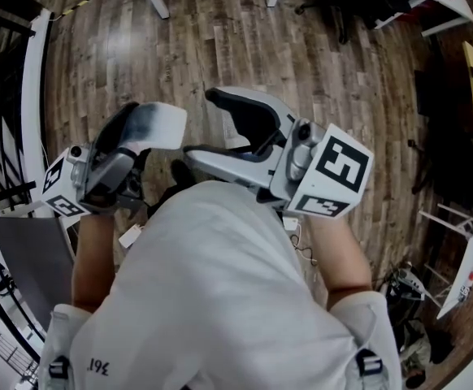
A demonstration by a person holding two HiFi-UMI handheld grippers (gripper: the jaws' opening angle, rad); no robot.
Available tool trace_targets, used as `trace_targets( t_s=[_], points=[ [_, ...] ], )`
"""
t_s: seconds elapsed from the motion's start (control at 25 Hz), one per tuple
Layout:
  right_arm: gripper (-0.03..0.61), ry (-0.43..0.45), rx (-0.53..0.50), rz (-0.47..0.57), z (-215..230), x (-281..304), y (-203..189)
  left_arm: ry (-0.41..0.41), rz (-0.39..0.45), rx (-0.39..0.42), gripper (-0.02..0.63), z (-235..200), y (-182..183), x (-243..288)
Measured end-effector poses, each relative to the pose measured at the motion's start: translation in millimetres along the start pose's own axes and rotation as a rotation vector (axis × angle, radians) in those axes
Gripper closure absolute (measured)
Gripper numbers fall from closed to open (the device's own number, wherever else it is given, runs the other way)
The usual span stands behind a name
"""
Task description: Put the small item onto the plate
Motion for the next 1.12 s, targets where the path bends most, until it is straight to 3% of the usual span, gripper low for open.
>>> trace_targets(
  t_s=[0.16,0.48,0.88,1.12],
  points=[
    [0.262,-0.059,0.086,0.072,18,-19,5,0.030,0.088,-0.023,0.307,-6,5,-9],
    [0.262,-0.255,0.110,0.136,49,-41,15,0.064,0.113,-0.004,0.308,-6,9,-12],
    [0.290,-0.292,0.131,0.117,80,-36,5,0.131,0.128,0.002,0.307,-27,7,-25],
    [0.291,-0.294,0.114,0.082,121,3,19,0.140,0.088,-0.001,0.307,-91,39,-23]
  ],
)
Point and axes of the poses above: the fingertips, and each gripper's own axes: x forward along the fingers, z to its right, y out of its top, the point moved 4 cm from there along -x, backward along the fingers, and after that the axes turned 7 degrees about -y, right-handed, at the moved point
